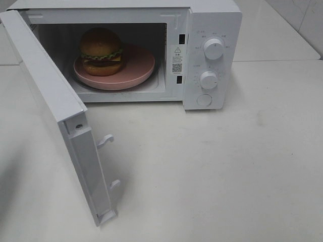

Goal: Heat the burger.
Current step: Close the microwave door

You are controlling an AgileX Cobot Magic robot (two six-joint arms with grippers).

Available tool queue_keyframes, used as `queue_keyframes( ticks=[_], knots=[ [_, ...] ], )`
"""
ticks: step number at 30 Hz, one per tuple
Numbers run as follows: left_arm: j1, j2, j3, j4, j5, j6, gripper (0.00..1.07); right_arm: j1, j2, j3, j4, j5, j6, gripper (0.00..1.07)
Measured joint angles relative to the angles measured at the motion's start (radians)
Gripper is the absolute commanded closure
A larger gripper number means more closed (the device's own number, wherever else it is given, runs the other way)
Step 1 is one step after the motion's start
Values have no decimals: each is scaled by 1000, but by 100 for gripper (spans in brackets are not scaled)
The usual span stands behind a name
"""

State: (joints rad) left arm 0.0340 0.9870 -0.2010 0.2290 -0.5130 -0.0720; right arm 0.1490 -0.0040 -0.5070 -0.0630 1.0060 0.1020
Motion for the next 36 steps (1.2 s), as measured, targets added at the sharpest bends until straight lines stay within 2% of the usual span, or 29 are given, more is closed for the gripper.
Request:
queue_keyframes(
  ticks=[1,2,4,6,7,8,10,14,19,21,22,23,24,25,26,29,31,32,34,36],
  knots=[
    [0,24,0,31,-18,-24,107,0,0,0,0,0,0,31],
    [0,24,0,31,-18,-24,107,0,0,0,0,0,0,31],
    [0,132,0,149,-132,-111,107,0,0,0,0,0,0,31],
    [0,158,0,176,-168,-124,107,0,0,0,0,0,0,31],
    [0,203,0,240,-239,-148,107,0,0,0,0,0,0,31],
    [0,203,0,240,-239,-148,107,0,0,0,0,0,0,31],
    [0,267,-1,299,-323,-159,107,0,0,0,0,0,0,31],
    [-3,325,-2,318,-388,-167,107,0,0,0,0,0,0,31],
    [-77,396,-9,312,-416,-167,107,0,0,0,0,0,0,31],
    [-146,431,-16,260,-426,-145,107,0,0,0,0,0,0,31],
    [-146,431,-16,260,-426,-145,107,0,0,0,0,0,0,31],
    [-194,451,-16,207,-430,-124,107,0,0,0,0,0,0,31],
    [-194,451,-16,207,-430,-124,107,0,0,0,0,0,0,31],
    [-219,462,-16,175,-432,-112,107,0,0,0,0,0,0,31],
    [-262,480,-16,98,-432,-86,107,0,0,0,0,0,0,31],
    [-287,489,-16,60,-434,-72,107,0,0,0,0,0,0,31],
    [-378,524,-19,-64,-458,-20,107,0,0,0,0,0,0,31],
    [-378,524,-19,-64,-458,-20,107,0,0,0,0,0,0,31],
    [-437,552,-41,-158,-467,-3,107,0,0,0,0,0,0,31],
    [-452,564,-51,-178,-468,0,107,0,0,0,0,0,0,31]
  ],
)
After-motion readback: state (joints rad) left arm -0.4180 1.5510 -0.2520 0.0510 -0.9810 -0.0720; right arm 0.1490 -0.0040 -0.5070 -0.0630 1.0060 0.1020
